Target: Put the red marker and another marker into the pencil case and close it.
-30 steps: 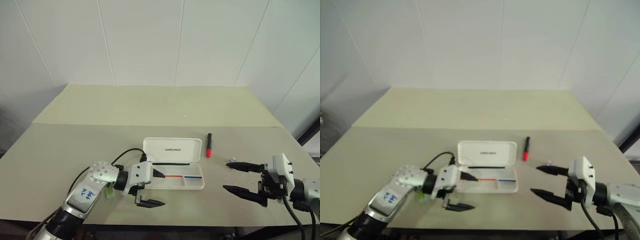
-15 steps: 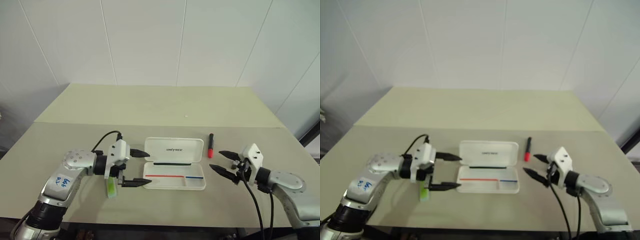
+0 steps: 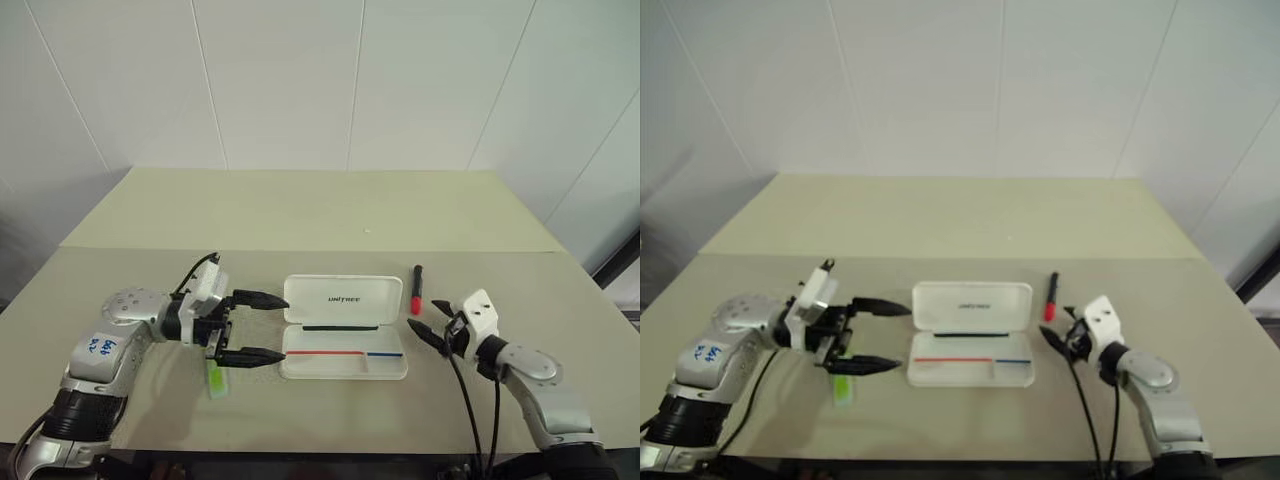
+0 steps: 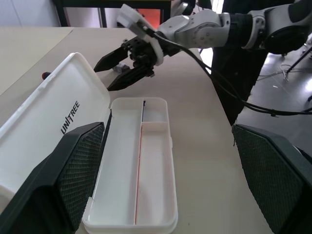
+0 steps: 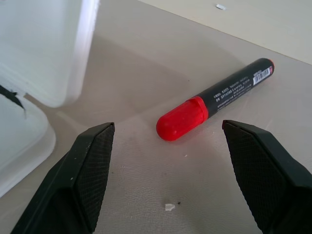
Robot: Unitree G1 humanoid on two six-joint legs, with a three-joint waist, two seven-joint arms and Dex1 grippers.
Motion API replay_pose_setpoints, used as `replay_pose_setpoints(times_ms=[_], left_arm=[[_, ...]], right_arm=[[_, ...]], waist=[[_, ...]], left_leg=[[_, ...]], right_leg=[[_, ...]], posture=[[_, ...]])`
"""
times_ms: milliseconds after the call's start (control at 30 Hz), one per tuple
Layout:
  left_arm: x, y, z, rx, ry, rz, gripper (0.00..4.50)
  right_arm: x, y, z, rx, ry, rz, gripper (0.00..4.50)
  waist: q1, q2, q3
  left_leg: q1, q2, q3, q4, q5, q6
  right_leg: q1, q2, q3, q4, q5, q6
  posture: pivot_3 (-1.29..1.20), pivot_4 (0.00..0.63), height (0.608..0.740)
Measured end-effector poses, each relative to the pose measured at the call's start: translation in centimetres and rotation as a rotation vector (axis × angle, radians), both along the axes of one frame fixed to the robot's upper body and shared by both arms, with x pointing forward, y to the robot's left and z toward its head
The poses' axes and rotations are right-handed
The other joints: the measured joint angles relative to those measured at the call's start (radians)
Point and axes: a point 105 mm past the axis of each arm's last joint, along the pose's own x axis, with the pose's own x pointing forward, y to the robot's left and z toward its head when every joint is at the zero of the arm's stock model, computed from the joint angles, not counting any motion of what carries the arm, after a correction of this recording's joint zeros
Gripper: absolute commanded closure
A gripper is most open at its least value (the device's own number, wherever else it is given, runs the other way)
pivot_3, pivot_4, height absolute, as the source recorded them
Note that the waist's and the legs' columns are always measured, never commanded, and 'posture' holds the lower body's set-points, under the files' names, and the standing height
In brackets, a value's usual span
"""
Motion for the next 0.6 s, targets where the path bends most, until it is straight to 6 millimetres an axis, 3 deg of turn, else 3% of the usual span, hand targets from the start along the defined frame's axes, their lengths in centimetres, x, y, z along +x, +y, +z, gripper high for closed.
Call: replay_pose_setpoints(times_ms=[233,433,600], left_arm=[[0.3,1.3,0.0,-0.003,-0.013,0.007,0.03],[0.5,2.2,1.6,0.0,-0.082,0.027,0.03],[0.6,2.8,1.5,-0.01,-0.073,0.041,0.03]], right_arm=[[1.3,1.3,-0.2,0.053,-0.003,-0.039,0.0],[2.8,1.3,-0.5,0.069,0.004,-0.127,0.0],[3.7,1.5,-0.5,0.098,-0.002,-0.206,0.0]], waist=[[-0.002,0.0,0.0],[-0.004,0.0,0.0],[-0.015,0.0,0.0]], left_leg=[[0.0,0.0,0.0,-0.001,0.0,0.0],[0.0,0.0,0.0,-0.001,0.0,0.0],[0.0,0.0,0.0,0.0,0.0,0.0]], right_leg=[[0.0,0.0,0.0,0.0,0.0,0.0],[0.0,0.0,0.0,0.0,0.0,0.0],[0.0,0.0,0.0,0.001,0.001,0.0]], posture=[[0.0,0.15,0.74],[0.0,0.15,0.74],[0.0,0.15,0.74]])
